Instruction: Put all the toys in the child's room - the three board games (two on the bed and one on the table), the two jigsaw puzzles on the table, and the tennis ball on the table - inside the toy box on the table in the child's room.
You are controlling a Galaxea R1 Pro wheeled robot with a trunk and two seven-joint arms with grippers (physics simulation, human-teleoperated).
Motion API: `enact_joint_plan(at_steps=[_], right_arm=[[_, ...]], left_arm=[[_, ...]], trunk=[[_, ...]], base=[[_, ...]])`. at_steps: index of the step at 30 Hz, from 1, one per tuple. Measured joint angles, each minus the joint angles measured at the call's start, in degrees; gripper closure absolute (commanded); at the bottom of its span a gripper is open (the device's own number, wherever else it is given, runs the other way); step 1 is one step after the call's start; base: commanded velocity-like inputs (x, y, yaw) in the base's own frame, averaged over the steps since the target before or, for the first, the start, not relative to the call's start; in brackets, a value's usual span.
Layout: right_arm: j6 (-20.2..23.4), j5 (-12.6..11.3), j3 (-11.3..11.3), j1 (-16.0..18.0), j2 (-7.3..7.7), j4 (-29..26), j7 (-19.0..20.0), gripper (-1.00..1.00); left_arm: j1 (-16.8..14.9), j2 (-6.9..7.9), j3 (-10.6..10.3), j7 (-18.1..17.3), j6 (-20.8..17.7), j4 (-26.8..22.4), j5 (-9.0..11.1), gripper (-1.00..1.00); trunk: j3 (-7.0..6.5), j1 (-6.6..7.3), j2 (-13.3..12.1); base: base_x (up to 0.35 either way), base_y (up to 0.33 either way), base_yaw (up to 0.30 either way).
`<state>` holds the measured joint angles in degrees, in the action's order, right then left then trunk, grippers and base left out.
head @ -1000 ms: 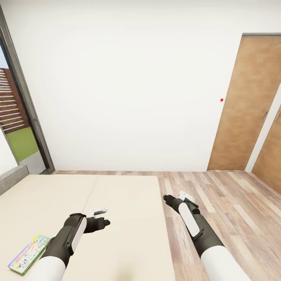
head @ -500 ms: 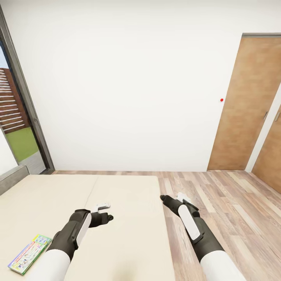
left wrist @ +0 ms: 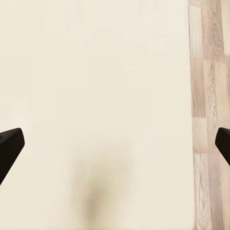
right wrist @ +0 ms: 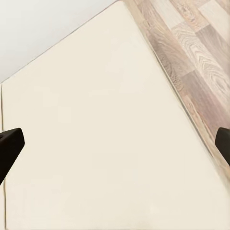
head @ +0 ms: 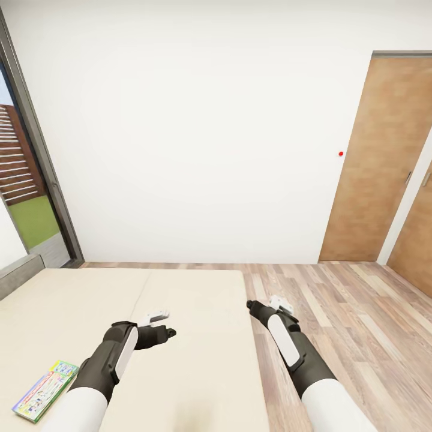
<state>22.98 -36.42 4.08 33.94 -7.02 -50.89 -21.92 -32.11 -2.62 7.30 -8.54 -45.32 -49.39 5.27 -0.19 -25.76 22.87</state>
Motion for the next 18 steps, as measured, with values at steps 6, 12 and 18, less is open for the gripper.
enact_joint_plan(at_steps=[6,12,18], right_arm=[[-0.1,0.1,0.0,0.0,-0.03,0.1,-0.1,-1.00],[-0.1,0.1,0.0,0.1,-0.10,0.2,-0.1,-1.00],[-0.1,0.1,0.0,0.1,-0.18,0.2,-0.1,-1.00]], left_arm=[[0.0,-0.04,0.1,-0.1,-0.1,-0.1,0.0,-1.00],[0.0,-0.05,0.1,-0.1,-0.1,-0.1,0.0,-1.00],[0.0,-0.05,0.1,-0.1,-0.1,-0.1,0.0,-1.00]], trunk=[[0.00,0.00,0.0],[0.00,0.00,0.0],[0.00,0.00,0.0]], base=[[0.000,0.000,0.000],[0.000,0.000,0.000],[0.000,0.000,0.000]])
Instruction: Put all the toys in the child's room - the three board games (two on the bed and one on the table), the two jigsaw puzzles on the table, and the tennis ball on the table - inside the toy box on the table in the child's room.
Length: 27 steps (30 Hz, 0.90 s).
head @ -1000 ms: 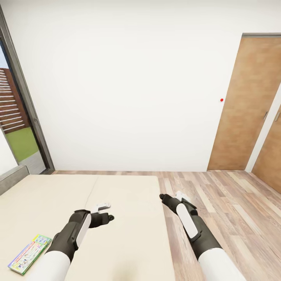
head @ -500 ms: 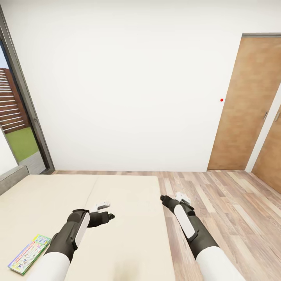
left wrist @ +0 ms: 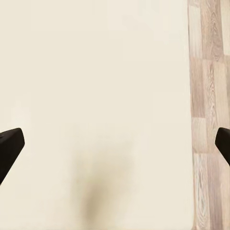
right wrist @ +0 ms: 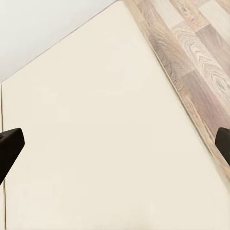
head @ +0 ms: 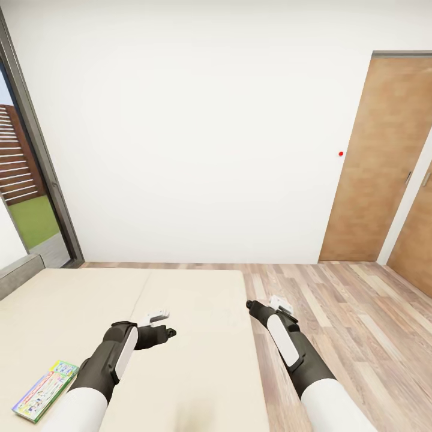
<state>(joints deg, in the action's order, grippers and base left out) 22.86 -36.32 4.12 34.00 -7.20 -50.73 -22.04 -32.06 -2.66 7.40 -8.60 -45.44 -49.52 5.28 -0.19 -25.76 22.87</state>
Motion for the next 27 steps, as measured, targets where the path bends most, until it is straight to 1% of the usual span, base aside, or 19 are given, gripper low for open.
enact_joint_plan(at_steps=[11,27], right_arm=[[0.0,0.0,0.0,0.0,-0.03,0.0,0.0,-1.00],[0.0,0.0,0.0,0.0,-0.03,0.0,0.0,-1.00]], left_arm=[[0.0,0.00,0.0,0.0,0.0,0.0,0.0,-1.00],[0.0,-0.01,0.0,0.0,0.0,0.0,0.0,-1.00]], trunk=[[0.00,0.00,0.0],[0.00,0.00,0.0]], base=[[0.000,0.019,0.000],[0.000,0.129,0.000]])
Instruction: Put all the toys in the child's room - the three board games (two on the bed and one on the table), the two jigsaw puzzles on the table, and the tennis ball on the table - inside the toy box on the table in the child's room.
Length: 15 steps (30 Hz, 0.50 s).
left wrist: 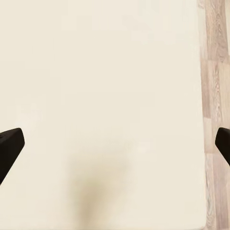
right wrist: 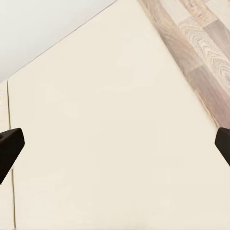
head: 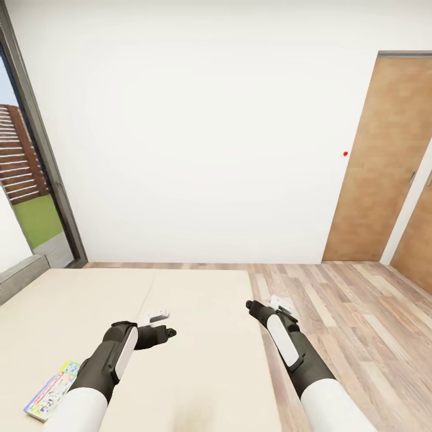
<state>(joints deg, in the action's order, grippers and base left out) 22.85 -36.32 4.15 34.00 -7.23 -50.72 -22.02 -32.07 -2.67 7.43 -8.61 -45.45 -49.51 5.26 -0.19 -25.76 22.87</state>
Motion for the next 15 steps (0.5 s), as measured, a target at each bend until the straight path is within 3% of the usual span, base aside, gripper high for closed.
enact_joint_plan(at_steps=[6,15], right_arm=[[0.0,0.0,0.0,0.0,-0.01,0.0,0.0,-1.00],[0.0,0.0,0.0,0.0,-0.01,0.0,0.0,-1.00]], left_arm=[[0.0,0.00,0.0,0.0,0.0,0.0,0.0,-1.00],[0.0,0.00,0.0,0.0,0.0,0.0,0.0,-1.00]], trunk=[[0.00,0.00,0.0],[0.00,0.00,0.0]], base=[[0.000,0.114,0.000],[0.000,0.211,0.000]])
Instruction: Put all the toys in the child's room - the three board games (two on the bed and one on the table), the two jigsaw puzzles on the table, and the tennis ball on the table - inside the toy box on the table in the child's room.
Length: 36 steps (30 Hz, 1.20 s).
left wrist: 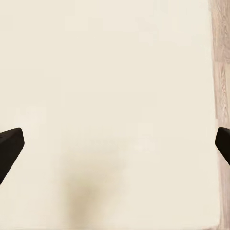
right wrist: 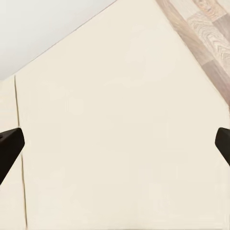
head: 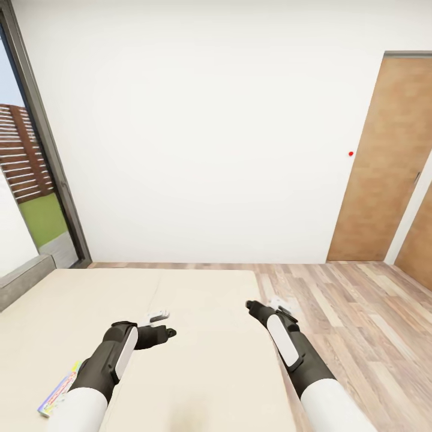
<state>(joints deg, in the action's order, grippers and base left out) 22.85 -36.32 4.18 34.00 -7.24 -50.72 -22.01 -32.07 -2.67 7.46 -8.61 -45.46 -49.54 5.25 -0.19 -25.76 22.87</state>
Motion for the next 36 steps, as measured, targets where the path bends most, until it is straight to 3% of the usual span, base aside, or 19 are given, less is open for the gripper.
enact_joint_plan(at_steps=[36], right_arm=[[0.0,0.0,0.0,0.0,-0.08,0.0,0.0,-1.00]], left_arm=[[0.0,0.00,0.0,0.0,0.0,0.0,0.1,-1.00]], trunk=[[0.00,0.00,0.0]], base=[[0.000,0.083,0.000]])
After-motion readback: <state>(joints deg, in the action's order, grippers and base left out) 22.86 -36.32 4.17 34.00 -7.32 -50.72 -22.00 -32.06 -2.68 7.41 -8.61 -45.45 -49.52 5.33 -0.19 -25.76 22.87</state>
